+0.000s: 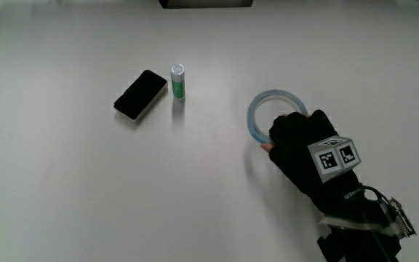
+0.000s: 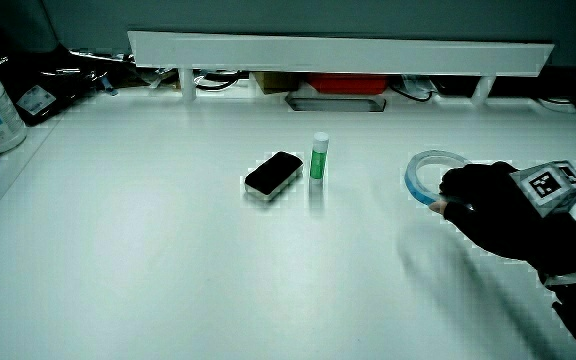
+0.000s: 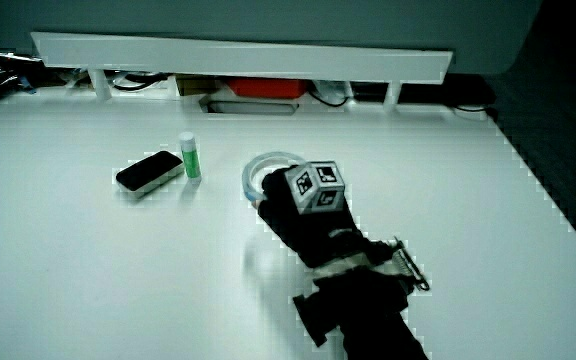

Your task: Place blue tape

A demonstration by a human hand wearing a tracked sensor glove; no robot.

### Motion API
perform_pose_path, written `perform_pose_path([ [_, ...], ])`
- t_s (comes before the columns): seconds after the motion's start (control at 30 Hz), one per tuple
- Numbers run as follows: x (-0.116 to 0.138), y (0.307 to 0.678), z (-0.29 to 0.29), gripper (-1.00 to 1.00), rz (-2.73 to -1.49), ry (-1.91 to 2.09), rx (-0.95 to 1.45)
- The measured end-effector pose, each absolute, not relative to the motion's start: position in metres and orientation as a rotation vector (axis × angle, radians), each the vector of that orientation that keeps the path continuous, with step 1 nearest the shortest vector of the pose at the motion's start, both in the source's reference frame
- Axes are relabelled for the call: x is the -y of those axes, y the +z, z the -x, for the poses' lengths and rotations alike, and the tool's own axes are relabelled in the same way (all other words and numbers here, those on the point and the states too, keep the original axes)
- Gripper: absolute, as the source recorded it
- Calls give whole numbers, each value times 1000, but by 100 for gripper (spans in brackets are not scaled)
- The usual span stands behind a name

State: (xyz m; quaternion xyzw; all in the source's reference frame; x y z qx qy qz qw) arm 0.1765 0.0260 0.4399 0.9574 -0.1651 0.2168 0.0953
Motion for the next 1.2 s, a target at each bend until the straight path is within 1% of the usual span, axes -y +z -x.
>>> perform_pose_path([
  [0.23, -19, 470, -196, 0, -2824, 604, 367],
  [0.57, -20, 513, -211, 0, -2777, 550, 273],
  [0.83, -24, 532, -219, 0, -2768, 554, 243],
  [1.03, -25, 530, -218, 0, -2754, 545, 243],
  [1.2, -25, 533, -218, -21, -2753, 521, 249],
])
